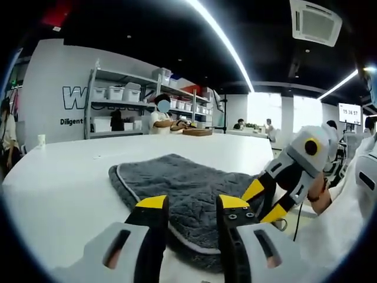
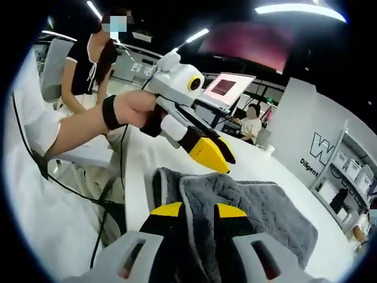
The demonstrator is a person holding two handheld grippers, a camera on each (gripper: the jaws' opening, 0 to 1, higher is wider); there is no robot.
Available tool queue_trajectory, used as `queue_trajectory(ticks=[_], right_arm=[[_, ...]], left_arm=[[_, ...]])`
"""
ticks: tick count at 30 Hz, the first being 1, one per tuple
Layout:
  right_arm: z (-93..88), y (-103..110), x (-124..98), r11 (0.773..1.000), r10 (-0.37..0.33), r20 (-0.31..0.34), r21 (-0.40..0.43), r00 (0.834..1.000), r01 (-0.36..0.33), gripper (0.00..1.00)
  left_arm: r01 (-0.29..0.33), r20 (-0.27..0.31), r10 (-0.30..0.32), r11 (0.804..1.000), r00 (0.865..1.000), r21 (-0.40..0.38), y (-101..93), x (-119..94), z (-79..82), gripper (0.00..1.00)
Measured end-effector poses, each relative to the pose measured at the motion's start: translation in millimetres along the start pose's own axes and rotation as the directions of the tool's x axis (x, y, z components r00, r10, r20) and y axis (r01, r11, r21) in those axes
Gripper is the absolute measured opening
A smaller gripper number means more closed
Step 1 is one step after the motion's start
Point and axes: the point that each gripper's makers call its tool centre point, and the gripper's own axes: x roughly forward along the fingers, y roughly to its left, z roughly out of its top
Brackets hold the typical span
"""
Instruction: Open the folded towel by lifting each exposed corner and separating the folded layers until the towel lies flat within the target outline without major curled edges
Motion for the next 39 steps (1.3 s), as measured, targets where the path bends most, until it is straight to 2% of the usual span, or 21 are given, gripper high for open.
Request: queue_trajectory(ticks=[8,21,30,39], right_arm=[[5.1,-9,1,0.999,-0.039,0.010,-0.004,0.999,0.039,0.15],[6.9,-1,23,1.000,-0.004,-0.012,-0.006,1.000,0.004,0.17],[3.9,-4,34,1.000,-0.014,-0.024,0.009,1.000,0.014,0.16],[1.2,-3,41,1.000,-0.019,-0.034,0.018,0.999,0.020,0.00]], left_arm=[[-0.007,0.001,0.007,1.000,1.000,0.008,2.9,1,3.8,0.31],[-0.002,0.011,0.002,1.000,1.000,-0.004,3.9,-1,4.7,0.31],[-0.008,0.016,0.008,1.000,1.000,-0.017,5.3,-2,7.3,0.31],[-0.014,0.006,0.014,1.000,1.000,-0.014,8.8,1,9.8,0.31]])
